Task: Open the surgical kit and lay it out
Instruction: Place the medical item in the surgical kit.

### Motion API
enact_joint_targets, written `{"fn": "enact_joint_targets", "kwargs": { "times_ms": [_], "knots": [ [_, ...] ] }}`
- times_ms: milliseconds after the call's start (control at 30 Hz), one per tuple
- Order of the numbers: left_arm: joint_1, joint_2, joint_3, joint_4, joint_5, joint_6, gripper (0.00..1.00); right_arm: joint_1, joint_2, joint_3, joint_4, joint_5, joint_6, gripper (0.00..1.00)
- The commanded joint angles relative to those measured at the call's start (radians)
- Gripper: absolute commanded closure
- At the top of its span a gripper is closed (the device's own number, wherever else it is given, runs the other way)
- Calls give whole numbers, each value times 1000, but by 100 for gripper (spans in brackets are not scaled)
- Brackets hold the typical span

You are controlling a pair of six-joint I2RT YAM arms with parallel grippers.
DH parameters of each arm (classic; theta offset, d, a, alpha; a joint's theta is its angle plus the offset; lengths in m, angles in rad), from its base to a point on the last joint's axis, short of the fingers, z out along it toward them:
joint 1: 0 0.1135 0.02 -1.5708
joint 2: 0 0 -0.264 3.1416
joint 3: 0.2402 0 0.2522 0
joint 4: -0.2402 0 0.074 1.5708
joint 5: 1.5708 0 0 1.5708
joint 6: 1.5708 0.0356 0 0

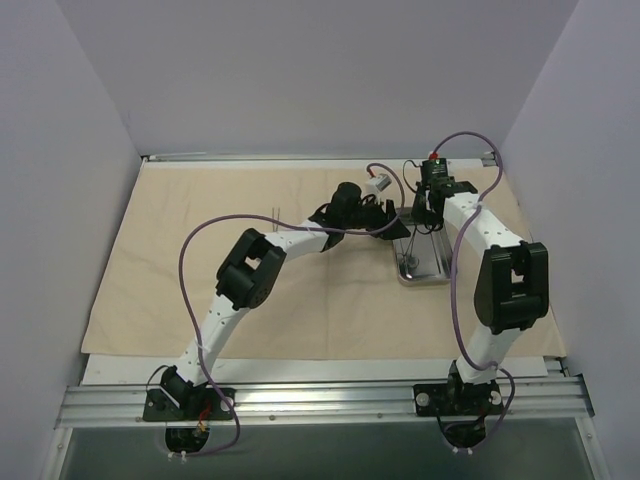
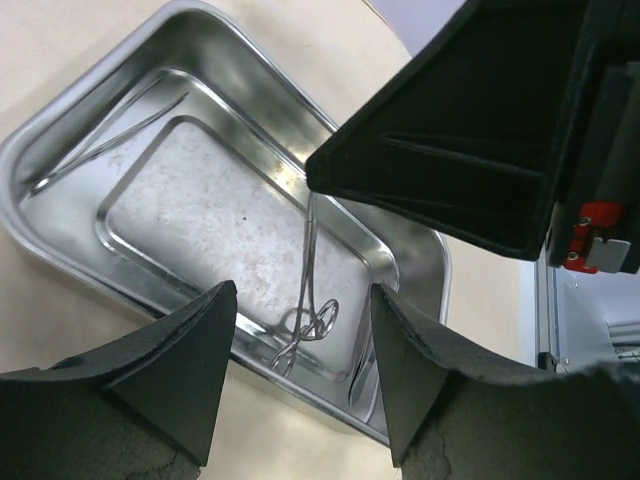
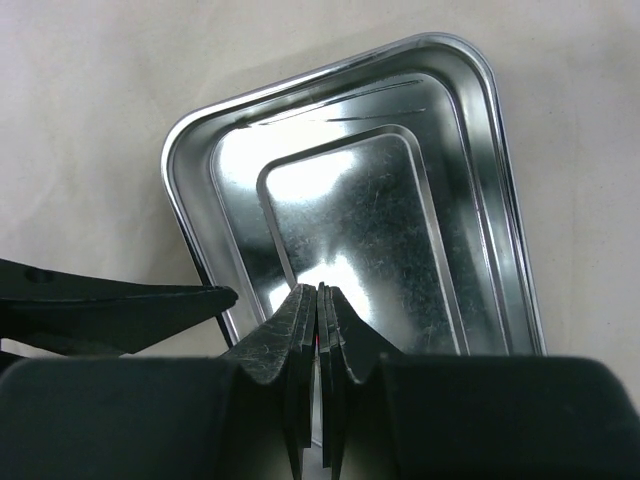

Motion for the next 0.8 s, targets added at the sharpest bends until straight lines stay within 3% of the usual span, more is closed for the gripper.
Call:
{"fn": "enact_joint_targets", "kwargs": {
  "times_ms": [0,767],
  "knots": [
    [-9,11,70,79,46,45,35,-5,-65,-18,4,-1,15,100],
    [-52,144,242,1,40,13,35,-5,-97,-53,15,-22,21,100]
  ]
}}
